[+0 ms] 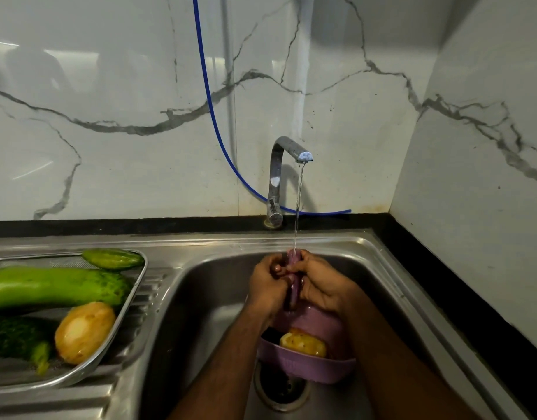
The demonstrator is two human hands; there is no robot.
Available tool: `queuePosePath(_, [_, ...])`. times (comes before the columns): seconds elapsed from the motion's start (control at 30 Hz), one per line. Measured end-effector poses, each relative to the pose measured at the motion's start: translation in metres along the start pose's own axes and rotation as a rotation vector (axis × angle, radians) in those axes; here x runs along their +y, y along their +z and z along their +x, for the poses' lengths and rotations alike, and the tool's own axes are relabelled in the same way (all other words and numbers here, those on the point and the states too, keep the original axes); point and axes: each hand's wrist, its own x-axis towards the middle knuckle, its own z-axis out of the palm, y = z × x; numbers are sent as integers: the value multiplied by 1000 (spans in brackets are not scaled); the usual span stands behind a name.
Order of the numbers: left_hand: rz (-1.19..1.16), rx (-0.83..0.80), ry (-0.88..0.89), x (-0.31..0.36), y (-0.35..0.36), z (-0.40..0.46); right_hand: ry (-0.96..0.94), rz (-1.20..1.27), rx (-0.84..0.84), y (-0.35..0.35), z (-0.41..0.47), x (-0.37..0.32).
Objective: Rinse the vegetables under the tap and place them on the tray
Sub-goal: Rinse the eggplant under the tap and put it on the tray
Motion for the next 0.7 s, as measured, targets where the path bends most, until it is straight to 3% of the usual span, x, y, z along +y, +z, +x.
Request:
queuePosePath(0.17, [143, 80, -74, -24, -2, 16, -90, -276, 129, 18, 14, 14])
queuePosePath(0.33, [12, -132, -142, -9, -3, -2, -164, -341, 262, 26, 9, 9])
queuePosePath(0.5, [-15, -142, -68, -13, -4, 2, -81, -171, 229, 32, 9, 1])
queuePosePath(0.7, [-63, -112, 16, -19, -5, 5, -129, 21, 67, 25, 1, 0])
